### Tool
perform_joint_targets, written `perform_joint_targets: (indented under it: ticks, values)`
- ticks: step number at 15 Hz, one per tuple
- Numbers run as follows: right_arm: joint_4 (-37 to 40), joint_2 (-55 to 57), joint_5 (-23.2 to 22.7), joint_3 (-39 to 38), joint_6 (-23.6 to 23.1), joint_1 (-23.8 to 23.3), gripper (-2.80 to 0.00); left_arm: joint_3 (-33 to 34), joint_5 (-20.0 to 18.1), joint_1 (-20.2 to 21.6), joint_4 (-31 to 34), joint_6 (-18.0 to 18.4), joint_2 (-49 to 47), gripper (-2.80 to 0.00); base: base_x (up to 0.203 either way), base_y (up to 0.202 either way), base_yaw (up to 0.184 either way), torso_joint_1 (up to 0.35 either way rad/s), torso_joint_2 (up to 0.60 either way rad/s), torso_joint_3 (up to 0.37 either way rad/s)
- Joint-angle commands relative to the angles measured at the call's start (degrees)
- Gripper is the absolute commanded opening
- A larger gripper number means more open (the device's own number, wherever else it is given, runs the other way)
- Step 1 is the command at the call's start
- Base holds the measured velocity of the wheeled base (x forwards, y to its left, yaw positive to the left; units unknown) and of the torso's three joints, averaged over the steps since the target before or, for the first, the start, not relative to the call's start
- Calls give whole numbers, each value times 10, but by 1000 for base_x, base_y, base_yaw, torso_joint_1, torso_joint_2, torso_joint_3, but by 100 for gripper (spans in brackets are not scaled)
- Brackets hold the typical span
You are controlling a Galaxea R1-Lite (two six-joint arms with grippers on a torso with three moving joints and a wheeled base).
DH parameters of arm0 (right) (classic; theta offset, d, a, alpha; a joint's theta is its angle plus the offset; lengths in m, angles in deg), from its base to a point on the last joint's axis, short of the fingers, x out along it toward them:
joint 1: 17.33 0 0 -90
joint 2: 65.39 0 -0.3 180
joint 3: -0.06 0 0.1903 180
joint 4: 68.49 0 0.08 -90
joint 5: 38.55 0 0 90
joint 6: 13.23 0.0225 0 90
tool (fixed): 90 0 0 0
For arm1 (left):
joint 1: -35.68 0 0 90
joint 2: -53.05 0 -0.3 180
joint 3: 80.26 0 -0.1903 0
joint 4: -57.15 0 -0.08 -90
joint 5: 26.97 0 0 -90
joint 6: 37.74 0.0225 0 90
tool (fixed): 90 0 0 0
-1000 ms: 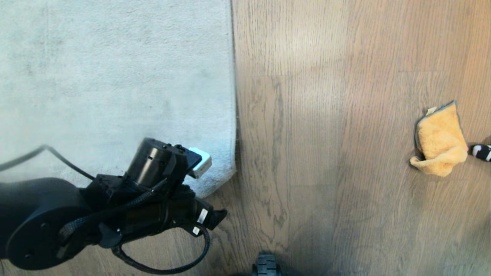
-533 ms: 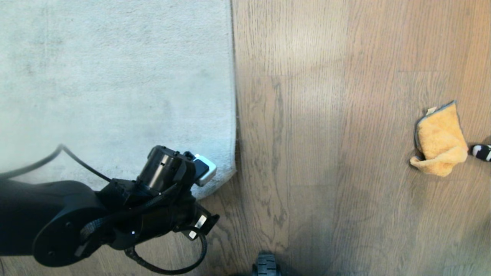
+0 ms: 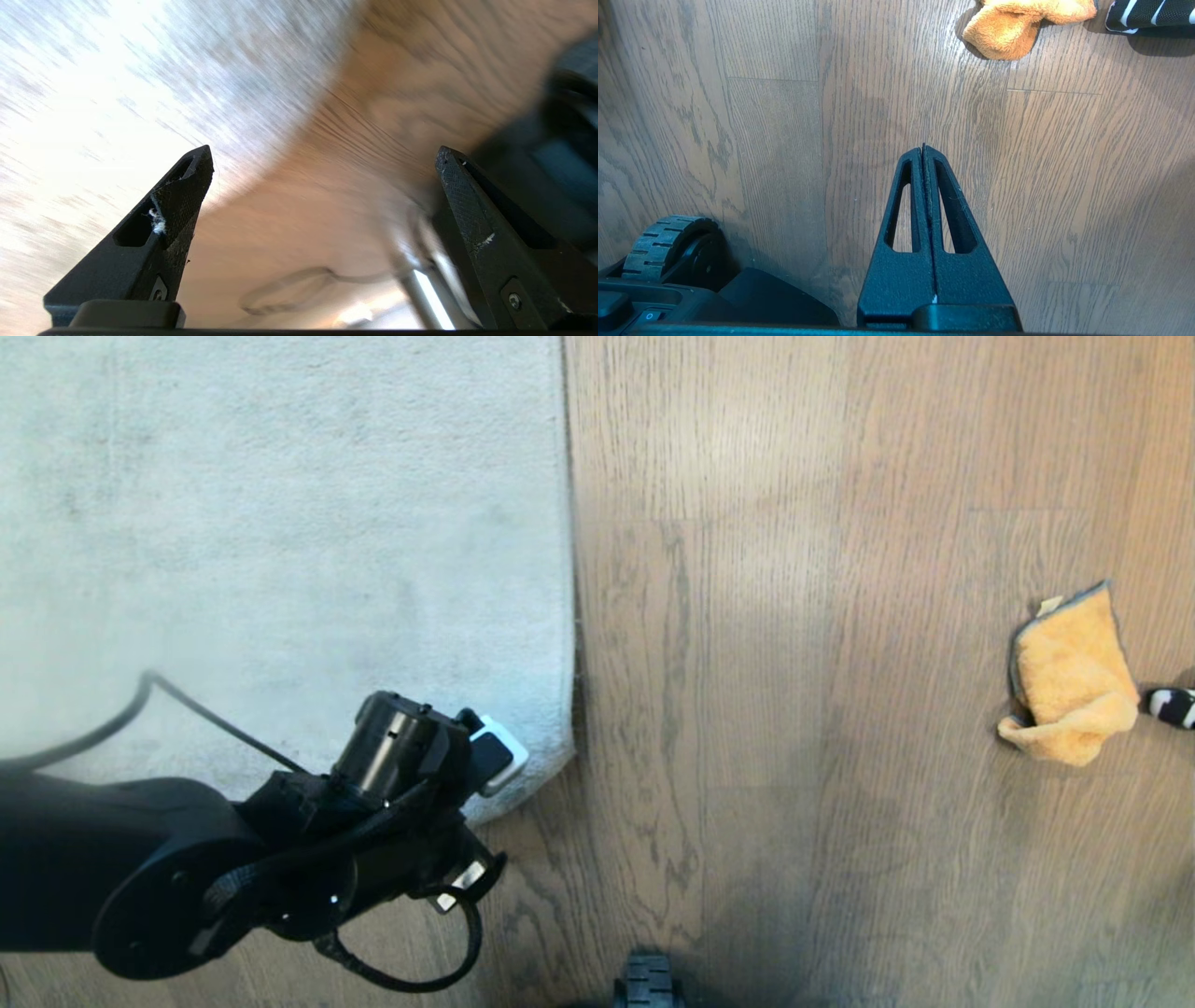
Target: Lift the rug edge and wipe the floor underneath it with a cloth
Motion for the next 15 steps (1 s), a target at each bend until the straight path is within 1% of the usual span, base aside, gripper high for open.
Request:
perform_joint_targets:
  ticks: [1,2,5,12,15]
  values:
    - [0,0,0,0,-1,0,-280,2,3,12,-53,37,-13,0,0,0,0,0,0,0]
    - [0,0,0,0,-1,0,-280,4,4,13,-85,43,-25,0,0,0,0,0,0,0]
    - [0,0,0,0,-1,0,-280,-4,9,11,-130,59,-53,0,0,0,0,0,0,0]
    - [0,0,0,0,-1,0,-280,-28,10,-10,-134,65,-84,0,0,0,0,0,0,0]
    - [0,0,0,0,-1,0,-280,-41,10,-7,-134,114,-87,0,0,0,0,0,0,0]
